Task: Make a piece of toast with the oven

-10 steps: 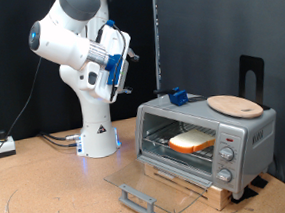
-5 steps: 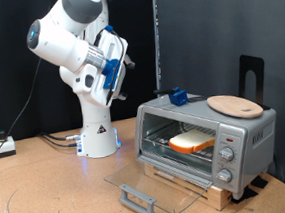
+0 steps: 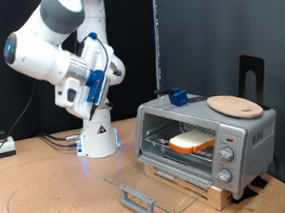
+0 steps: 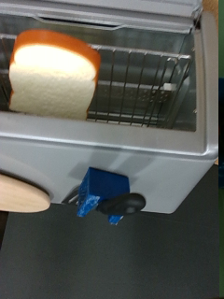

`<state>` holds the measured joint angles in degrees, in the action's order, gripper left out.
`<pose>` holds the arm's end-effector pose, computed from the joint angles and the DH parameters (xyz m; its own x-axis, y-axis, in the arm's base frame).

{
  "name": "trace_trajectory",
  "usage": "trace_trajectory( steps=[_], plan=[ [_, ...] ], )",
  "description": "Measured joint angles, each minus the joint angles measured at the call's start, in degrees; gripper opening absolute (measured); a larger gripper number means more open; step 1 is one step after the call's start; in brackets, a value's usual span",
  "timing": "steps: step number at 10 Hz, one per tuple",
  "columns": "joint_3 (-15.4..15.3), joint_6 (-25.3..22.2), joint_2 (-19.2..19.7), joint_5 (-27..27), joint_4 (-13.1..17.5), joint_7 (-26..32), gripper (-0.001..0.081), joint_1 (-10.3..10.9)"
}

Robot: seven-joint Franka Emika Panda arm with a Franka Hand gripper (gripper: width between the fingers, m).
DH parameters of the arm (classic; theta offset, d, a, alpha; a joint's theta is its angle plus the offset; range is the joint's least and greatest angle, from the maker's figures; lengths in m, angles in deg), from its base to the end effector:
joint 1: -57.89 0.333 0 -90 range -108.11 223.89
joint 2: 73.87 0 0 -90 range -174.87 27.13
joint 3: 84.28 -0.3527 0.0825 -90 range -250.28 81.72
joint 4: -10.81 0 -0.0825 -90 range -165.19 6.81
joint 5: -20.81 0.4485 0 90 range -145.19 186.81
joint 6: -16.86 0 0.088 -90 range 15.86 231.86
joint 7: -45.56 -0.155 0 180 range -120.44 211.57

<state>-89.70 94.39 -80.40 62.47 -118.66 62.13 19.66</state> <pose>0.4296 -0.1420 0.3814 0.8630 -0.1459 -0.4837 -0.4864 -0.4988 -0.7173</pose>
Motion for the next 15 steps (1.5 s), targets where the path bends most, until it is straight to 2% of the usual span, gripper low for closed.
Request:
trace_trajectory(
  steps=[2,5,9,12,13,15],
  plan=[
    [0.61,-2.53,4.98,-1.66,4.29,0.01,0.0807,-0.58],
    [0.45,0.21,5.52,-2.04,3.12,0.9,0.0807,-0.57],
    [0.98,1.45,13.4,-5.63,2.74,0.88,0.0807,-0.86],
    [1.17,6.49,18.66,-6.86,2.96,0.66,0.0807,-1.0],
    [1.14,6.37,18.64,-6.84,2.95,0.73,0.0807,-1.0],
    [1.3,7.44,19.02,-6.37,2.15,4.41,0.0807,-1.32]
  ],
)
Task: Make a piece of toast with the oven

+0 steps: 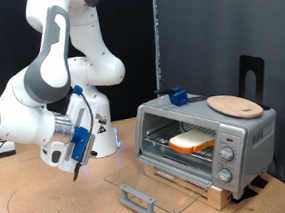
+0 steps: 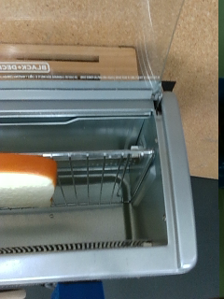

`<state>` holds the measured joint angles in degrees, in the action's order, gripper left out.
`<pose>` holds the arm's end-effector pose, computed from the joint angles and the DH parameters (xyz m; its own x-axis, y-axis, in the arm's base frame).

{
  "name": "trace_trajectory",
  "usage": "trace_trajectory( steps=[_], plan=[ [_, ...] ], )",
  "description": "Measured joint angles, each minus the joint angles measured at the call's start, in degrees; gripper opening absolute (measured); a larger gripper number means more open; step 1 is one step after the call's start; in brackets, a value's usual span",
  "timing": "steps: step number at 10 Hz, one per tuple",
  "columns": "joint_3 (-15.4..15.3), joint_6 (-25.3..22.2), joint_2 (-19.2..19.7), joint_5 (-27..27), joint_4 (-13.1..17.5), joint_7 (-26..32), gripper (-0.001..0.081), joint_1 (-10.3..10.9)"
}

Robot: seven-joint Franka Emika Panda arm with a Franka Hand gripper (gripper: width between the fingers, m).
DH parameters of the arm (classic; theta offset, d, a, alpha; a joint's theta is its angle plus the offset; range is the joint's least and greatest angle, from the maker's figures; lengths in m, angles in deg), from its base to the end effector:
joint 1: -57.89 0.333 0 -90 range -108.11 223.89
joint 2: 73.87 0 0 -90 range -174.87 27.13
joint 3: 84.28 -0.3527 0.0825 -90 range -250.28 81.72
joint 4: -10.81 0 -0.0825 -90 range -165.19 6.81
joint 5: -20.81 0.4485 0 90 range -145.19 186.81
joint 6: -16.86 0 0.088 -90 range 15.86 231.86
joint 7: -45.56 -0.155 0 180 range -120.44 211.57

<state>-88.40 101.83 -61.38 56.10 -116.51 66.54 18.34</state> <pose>0.4265 -0.1875 0.2299 0.7787 -0.1270 -0.6144 -0.5902 -0.4805 -0.6487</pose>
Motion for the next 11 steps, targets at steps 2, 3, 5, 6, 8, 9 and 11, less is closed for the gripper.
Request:
trace_trajectory(
  steps=[2,3,5,6,8,9,11],
  plan=[
    [0.45,3.35,2.34,-0.59,-1.54,1.13,0.0807,-0.06],
    [0.52,4.6,4.02,-1.02,-1.95,1.14,0.0807,-0.06],
    [0.5,8.87,7.83,-1.48,-2.76,1.43,0.0807,0.02],
    [0.45,11.02,9.68,-1.73,-2.99,1.92,0.0807,0.1],
    [0.33,14.55,13.37,-1.82,-3.12,2.13,0.0807,0.45],
    [0.12,15.69,14.94,-1.82,-3.13,2.37,0.0807,0.68],
    [-1.11,16.32,16.0,-1.62,-3.32,3.26,0.0807,0.91]
  ],
)
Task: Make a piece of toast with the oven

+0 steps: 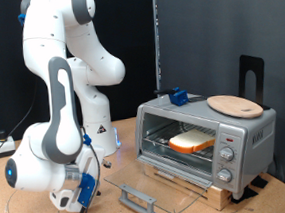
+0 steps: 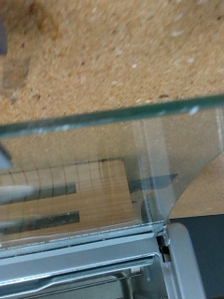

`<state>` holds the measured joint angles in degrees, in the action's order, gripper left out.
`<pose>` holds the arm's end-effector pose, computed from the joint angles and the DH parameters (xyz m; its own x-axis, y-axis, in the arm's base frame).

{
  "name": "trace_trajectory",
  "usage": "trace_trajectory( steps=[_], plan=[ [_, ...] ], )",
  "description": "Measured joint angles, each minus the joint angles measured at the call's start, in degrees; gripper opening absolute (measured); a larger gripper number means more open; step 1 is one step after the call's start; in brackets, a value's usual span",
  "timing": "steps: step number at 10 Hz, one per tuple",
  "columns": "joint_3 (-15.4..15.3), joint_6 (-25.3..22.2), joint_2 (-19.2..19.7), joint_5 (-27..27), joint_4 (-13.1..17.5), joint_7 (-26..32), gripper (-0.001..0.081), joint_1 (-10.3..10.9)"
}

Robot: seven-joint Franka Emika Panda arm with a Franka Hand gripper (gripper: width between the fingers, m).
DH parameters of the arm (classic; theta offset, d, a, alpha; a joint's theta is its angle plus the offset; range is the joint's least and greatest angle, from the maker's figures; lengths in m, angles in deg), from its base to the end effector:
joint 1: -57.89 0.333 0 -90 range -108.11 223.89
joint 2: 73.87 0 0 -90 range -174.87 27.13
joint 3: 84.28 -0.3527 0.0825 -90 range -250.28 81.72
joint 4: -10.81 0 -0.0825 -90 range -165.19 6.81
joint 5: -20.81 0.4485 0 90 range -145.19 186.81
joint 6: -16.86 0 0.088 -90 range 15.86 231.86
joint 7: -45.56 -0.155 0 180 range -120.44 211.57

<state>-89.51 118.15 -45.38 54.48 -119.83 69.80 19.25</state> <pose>0.3920 -0.1607 0.0692 0.7090 -0.1496 -0.6891 -0.6563 -0.4973 -0.5674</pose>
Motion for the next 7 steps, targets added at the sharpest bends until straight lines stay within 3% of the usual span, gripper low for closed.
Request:
trace_trajectory(
  steps=[4,7],
  plan=[
    [-3.49,-2.57,-0.41,1.02,-2.53,1.86,0.0807,0.14],
    [-3.99,-7.83,-3.01,1.76,-3.88,3.72,0.0807,-0.74]
  ],
)
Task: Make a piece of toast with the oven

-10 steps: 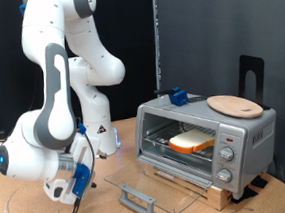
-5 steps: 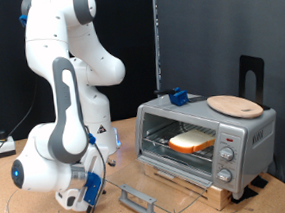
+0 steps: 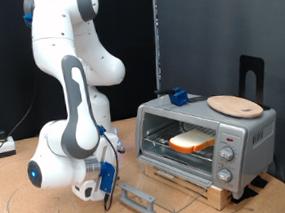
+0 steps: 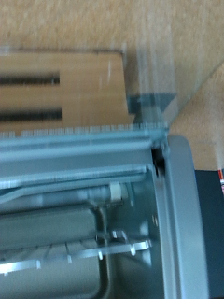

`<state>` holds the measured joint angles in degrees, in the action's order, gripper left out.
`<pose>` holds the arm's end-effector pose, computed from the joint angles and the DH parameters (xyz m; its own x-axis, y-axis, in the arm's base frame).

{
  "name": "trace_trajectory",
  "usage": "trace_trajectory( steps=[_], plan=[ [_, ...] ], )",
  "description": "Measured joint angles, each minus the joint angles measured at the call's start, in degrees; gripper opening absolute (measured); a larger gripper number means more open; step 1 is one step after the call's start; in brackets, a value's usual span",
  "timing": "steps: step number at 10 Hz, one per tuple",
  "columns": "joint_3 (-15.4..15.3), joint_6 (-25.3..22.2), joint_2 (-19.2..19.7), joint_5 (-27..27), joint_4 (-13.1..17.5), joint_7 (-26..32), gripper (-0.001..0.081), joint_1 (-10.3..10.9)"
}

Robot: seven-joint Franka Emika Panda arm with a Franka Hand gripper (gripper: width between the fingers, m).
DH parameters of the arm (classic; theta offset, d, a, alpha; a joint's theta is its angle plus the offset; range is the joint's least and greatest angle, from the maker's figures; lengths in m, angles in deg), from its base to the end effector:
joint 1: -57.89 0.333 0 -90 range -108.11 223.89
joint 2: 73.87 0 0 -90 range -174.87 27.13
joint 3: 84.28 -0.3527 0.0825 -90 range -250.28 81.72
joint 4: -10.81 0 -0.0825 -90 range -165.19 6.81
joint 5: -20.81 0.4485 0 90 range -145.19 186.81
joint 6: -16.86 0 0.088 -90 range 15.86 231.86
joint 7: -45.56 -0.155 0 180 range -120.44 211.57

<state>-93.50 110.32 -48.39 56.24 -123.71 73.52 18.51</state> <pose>0.3763 -0.1062 0.0981 0.7214 0.0324 -0.6918 -0.6110 -0.4404 -0.6578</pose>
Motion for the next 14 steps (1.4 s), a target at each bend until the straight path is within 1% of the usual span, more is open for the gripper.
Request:
trace_trajectory(
  steps=[2,3,4,5,9,12,14],
  plan=[
    [0.03,-6.75,-2.24,1.13,-0.04,2.08,0.0807,-1.86],
    [0.03,-9.62,-3.35,1.54,-0.15,2.21,0.0807,-2.34],
    [-0.05,-11.68,-4.65,2.22,-0.62,2.19,0.0807,-2.42],
    [-0.41,-12.42,-6.16,3.14,-1.59,1.99,0.0807,-2.38],
    [-2.66,-12.14,-11.93,4.27,-6.03,-1.95,0.0807,-1.29],
    [-4.76,-10.48,-16.21,5.99,-10.19,-1.87,0.0807,-0.52],
    [-6.79,-10.07,-19.04,8.37,-12.76,-1.4,0.0807,0.35]
  ],
)
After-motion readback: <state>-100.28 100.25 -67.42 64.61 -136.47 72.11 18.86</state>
